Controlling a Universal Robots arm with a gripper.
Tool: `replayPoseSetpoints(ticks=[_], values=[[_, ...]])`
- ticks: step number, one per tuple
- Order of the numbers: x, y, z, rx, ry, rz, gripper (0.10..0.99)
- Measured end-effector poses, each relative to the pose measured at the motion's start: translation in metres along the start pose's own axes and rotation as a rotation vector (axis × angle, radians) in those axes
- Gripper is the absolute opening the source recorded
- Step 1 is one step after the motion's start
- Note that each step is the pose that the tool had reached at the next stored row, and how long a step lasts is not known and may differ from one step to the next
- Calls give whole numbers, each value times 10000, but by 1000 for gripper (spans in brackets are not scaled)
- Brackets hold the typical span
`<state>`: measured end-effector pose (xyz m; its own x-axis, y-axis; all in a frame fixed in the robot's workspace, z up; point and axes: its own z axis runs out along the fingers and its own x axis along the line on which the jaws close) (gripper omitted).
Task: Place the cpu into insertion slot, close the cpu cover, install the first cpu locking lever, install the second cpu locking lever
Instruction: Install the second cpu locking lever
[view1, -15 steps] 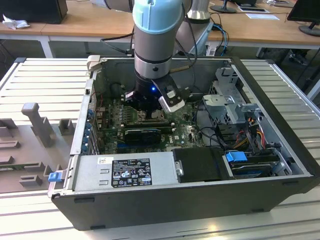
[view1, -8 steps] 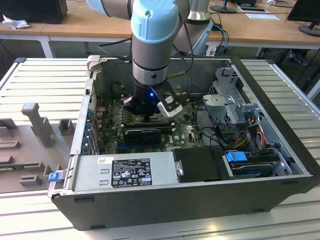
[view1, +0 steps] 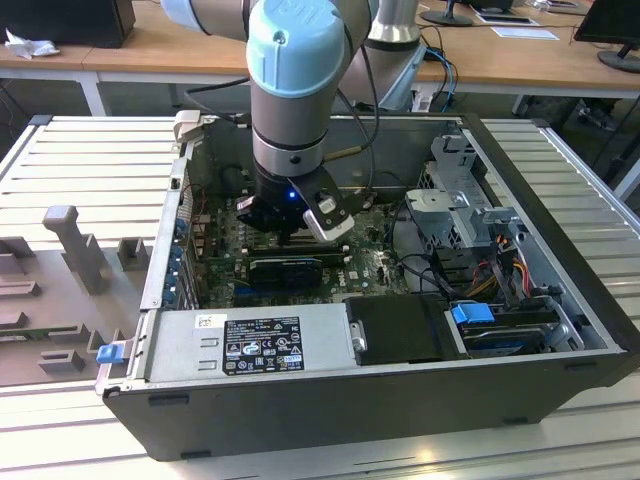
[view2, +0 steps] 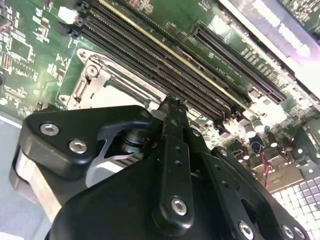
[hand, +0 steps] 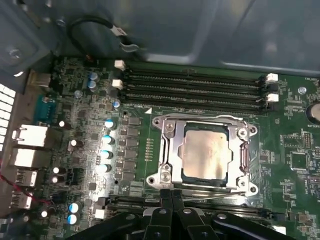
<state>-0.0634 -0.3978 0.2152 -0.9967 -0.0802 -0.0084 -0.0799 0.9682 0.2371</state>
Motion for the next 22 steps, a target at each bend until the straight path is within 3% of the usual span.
replayPoseSetpoints(ticks=[2,3,6,11,16,22], values=[[24,-76,-11,-450,-36,-8,106],[37,-107,-15,-611,-49,-11,106],[88,-159,-1,-827,-66,-21,106],[103,-178,81,-905,-72,-21,106],[133,-182,142,-1130,-89,-30,106],[132,-132,172,-1172,-92,-30,106]])
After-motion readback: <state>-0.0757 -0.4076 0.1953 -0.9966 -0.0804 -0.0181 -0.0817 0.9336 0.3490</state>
